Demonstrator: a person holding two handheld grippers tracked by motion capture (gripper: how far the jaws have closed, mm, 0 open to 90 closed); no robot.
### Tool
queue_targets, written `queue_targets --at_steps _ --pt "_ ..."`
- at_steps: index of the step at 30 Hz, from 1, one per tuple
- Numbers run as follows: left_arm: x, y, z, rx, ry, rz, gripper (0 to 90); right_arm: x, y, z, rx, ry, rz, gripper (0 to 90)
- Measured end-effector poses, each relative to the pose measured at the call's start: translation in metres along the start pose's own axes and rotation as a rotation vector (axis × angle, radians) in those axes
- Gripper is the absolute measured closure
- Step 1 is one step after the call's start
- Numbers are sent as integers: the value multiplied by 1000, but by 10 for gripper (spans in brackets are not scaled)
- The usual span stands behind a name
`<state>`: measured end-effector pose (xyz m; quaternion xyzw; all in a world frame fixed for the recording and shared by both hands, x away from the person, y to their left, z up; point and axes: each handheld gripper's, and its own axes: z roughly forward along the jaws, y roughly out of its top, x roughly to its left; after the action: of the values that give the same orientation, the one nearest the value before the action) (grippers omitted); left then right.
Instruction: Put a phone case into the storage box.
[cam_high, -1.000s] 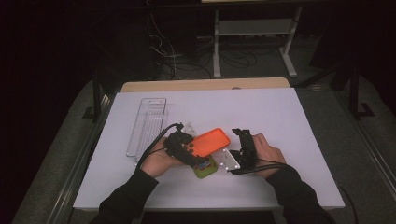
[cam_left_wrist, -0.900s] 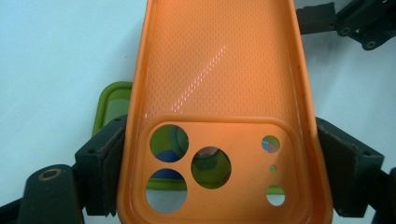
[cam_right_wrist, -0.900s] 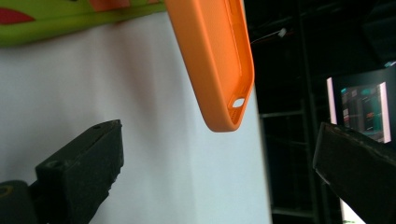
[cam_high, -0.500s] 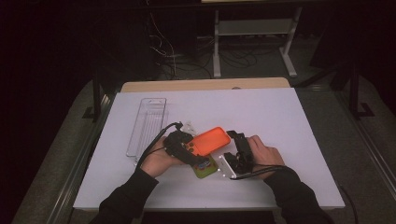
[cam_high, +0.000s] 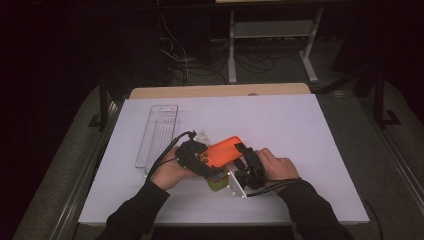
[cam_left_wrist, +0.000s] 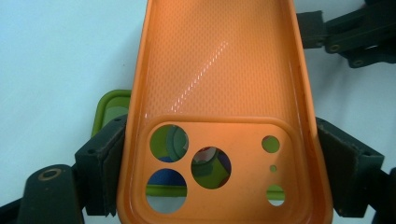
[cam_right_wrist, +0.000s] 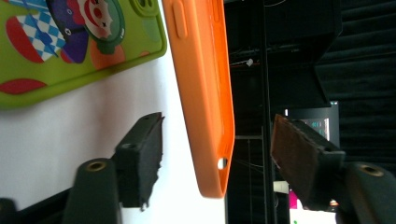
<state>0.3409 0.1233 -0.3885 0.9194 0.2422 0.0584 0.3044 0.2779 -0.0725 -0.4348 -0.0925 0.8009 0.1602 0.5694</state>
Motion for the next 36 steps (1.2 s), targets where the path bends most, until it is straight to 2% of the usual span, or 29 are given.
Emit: queue_targets --at_steps 1,2,5,8,9,10,11,12,20,21,24,32,34,36 --pt "0 0 0 -1 0 4 160 2 2 1 3 -18 14 377" --pt "0 0 0 -1 -3 5 160 2 3 2 5 -2 5 401" --pt "0 0 0 -4 -1 5 160 6 4 4 11 7 -6 472" --pt "0 0 0 -3 -2 8 160 7 5 4 10 6 -15 520" --pt "0 0 0 -4 -2 8 160 9 6 4 2 -10 -32 555" --pt "0 0 0 -4 -3 6 160 9 6 4 2 -10 -32 555" --pt "-1 0 0 -3 -3 9 160 11 7 4 -5 -29 -44 581" --pt "-1 0 0 -3 -6 7 160 11 7 4 -4 -16 -45 591" --pt "-2 0 0 -1 -8 7 160 15 8 3 -10 -48 -73 689" --pt "-1 0 0 0 -6 7 160 15 8 3 -8 -47 -74 727" --pt "-1 0 1 2 -7 10 160 14 8 4 -4 -24 -72 767" --pt "-1 0 1 -2 -11 12 155 14 9 3 1 -29 -84 780" --pt "-2 -1 0 -19 0 24 148 14 9 3 0 -26 -84 781" --pt "-1 -1 0 -20 -16 14 130 15 9 3 2 -28 -81 782"
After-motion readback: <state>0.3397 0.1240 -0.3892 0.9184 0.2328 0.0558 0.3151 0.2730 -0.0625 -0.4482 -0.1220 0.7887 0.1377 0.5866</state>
